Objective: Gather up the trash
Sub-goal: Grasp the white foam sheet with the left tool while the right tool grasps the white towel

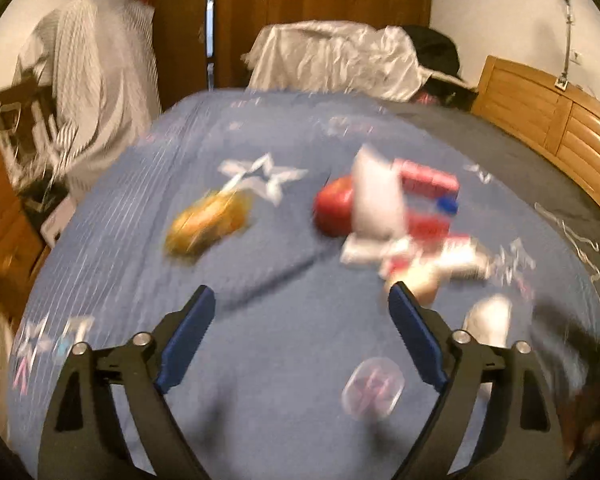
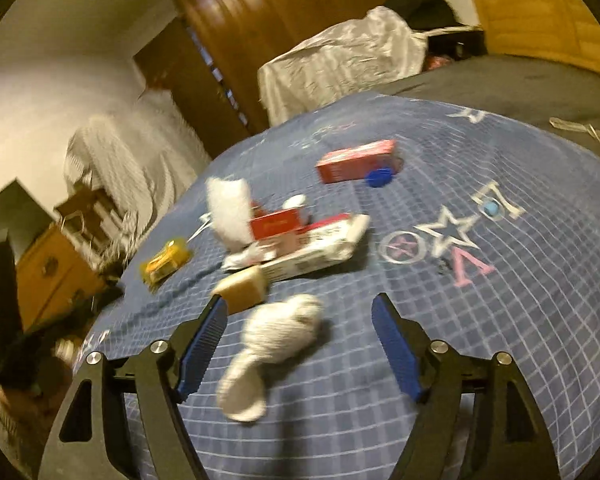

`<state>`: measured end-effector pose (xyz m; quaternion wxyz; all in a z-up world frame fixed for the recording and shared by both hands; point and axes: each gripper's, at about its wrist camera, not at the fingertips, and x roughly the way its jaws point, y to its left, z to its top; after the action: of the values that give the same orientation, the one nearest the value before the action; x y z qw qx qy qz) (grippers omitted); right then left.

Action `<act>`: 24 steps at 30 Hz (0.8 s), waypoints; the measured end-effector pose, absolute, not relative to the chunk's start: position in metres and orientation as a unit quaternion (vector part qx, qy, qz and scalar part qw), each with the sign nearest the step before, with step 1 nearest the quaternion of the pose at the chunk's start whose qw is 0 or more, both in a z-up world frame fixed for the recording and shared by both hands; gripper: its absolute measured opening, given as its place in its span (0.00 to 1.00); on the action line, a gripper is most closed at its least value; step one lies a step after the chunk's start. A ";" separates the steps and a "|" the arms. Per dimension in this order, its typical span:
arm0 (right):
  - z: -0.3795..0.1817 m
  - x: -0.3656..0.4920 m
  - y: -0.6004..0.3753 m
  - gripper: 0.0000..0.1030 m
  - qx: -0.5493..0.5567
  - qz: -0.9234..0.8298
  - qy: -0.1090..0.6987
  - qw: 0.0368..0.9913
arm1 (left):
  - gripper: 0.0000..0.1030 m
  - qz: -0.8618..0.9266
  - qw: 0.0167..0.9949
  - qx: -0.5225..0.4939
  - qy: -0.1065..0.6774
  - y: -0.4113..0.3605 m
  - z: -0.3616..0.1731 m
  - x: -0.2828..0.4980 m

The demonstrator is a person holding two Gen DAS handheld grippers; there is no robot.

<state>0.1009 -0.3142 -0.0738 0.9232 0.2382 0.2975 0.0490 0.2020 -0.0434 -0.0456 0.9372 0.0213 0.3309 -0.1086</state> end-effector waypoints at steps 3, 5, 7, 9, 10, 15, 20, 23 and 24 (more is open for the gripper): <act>-0.086 0.100 -0.330 0.74 0.263 0.039 0.295 0.918 | 0.86 -0.109 0.942 0.039 0.313 -0.086 -0.039 0.234; -0.094 0.102 -0.336 0.74 0.280 0.039 0.291 0.914 | 0.87 -0.102 0.946 0.052 0.303 -0.105 -0.039 0.248; -0.100 0.104 -0.338 0.75 0.289 0.044 0.292 0.911 | 0.87 -0.086 0.947 0.079 0.301 -0.128 -0.048 0.268; -0.106 0.105 -0.340 0.76 0.297 0.051 0.296 0.906 | 0.87 -0.078 0.943 0.091 0.309 -0.141 -0.058 0.284; -0.109 0.106 -0.340 0.76 0.302 0.056 0.299 0.903 | 0.87 -0.073 0.942 0.096 0.314 -0.146 -0.062 0.291; -0.115 0.112 -0.343 0.81 0.320 0.083 0.300 0.895 | 0.87 -0.063 0.937 0.108 0.326 -0.161 -0.072 0.316; -0.116 0.113 -0.349 0.81 0.337 0.099 0.298 0.888 | 0.50 -0.071 0.930 0.086 0.350 -0.156 -0.080 0.322; -0.116 0.113 -0.350 0.81 0.339 0.106 0.295 0.887 | 0.49 -0.059 0.943 0.045 0.324 -0.137 -0.060 0.301; -0.116 0.113 -0.349 0.81 0.339 0.108 0.294 0.887 | 0.49 -0.056 0.946 0.031 0.317 -0.132 -0.053 0.294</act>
<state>0.1127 -0.3493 -0.1159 0.8871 0.3388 0.2943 0.1076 0.2938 -0.1319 -0.0526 0.9463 0.0306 0.3170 -0.0563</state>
